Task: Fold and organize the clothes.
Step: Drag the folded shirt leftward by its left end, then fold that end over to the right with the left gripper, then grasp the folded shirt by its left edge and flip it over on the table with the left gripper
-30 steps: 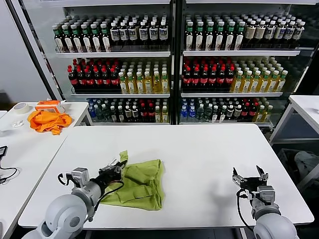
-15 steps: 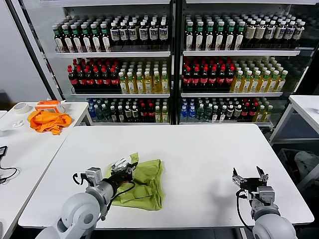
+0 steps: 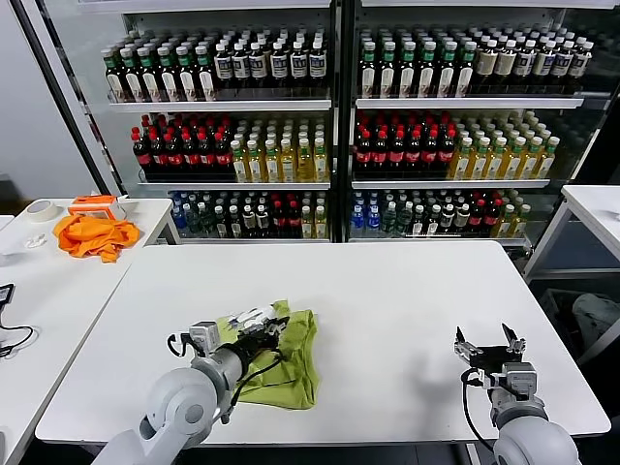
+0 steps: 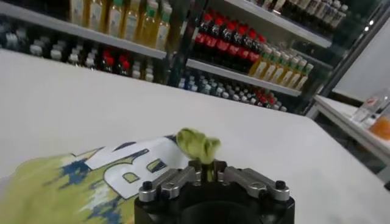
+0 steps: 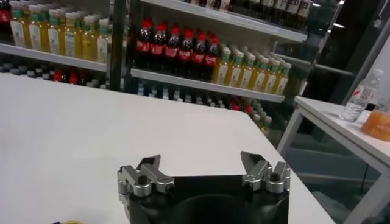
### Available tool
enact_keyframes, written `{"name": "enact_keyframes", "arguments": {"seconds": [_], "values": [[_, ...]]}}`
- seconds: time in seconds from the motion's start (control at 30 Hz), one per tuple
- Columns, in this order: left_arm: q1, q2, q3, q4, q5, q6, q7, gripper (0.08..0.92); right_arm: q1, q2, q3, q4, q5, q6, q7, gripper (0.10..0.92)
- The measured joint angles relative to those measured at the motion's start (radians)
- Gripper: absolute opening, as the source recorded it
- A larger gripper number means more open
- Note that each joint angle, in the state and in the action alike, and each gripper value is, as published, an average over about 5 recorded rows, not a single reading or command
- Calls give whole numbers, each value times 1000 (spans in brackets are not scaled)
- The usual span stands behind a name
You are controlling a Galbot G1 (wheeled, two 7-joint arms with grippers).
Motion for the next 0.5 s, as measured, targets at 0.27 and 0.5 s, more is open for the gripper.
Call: {"name": "enact_keyframes", "arguments": {"seconds": [0.27, 0.5], "values": [[6, -30, -25, 10, -17, -18, 8, 475, 3, -1, 1, 0, 1, 1, -12, 823], [57, 40, -105, 22, 105, -39, 18, 683, 9, 1, 3, -3, 2, 11, -24, 823]]}}
